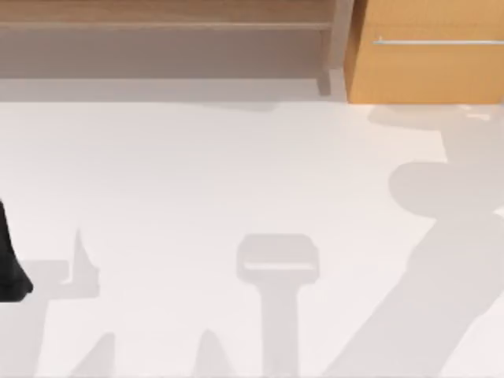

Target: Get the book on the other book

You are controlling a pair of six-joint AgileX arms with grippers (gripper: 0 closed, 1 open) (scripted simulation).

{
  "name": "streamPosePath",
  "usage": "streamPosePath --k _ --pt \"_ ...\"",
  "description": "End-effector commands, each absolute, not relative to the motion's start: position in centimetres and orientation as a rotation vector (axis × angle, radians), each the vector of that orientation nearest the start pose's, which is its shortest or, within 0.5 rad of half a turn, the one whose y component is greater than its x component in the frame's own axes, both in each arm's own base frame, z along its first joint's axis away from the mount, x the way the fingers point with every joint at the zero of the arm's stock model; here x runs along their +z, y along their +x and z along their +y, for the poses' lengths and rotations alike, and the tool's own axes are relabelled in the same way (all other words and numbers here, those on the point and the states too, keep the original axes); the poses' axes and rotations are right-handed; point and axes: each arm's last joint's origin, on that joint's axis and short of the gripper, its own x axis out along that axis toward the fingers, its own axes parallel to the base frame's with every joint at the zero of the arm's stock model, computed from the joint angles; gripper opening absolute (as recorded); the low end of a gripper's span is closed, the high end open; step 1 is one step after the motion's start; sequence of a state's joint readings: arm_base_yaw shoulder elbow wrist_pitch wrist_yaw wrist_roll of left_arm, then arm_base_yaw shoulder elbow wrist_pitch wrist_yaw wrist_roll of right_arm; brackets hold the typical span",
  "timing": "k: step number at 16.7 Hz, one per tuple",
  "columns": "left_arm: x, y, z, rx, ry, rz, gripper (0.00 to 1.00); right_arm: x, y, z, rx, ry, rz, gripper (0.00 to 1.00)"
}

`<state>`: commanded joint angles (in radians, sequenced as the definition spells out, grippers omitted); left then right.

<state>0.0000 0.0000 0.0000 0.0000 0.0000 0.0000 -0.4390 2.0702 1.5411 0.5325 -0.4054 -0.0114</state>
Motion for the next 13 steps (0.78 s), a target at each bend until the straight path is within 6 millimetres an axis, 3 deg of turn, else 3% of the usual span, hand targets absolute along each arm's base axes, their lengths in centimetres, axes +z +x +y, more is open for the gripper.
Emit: streamPosePath --k 3,6,10,13 --pt "16.0 10.6 -0.1 0.000 0.000 0.000 1.00 26.3 45.0 -19.1 -0.006 -0.015 -0.005 0.00" --pt "16.0 10.6 -0.1 0.000 0.000 0.000 1.00 28.4 42.7 -20.3 -0.023 0.068 -0.024 0.00" --pt "16.0 10.6 -0.1 0.000 0.000 0.000 1.00 29.9 36.5 -23.5 -0.089 0.302 -0.002 0.00" --pt "16.0 10.6 -0.1 0.000 0.000 0.000 1.00 28.2 31.2 -25.5 -0.163 0.548 0.061 0.00"
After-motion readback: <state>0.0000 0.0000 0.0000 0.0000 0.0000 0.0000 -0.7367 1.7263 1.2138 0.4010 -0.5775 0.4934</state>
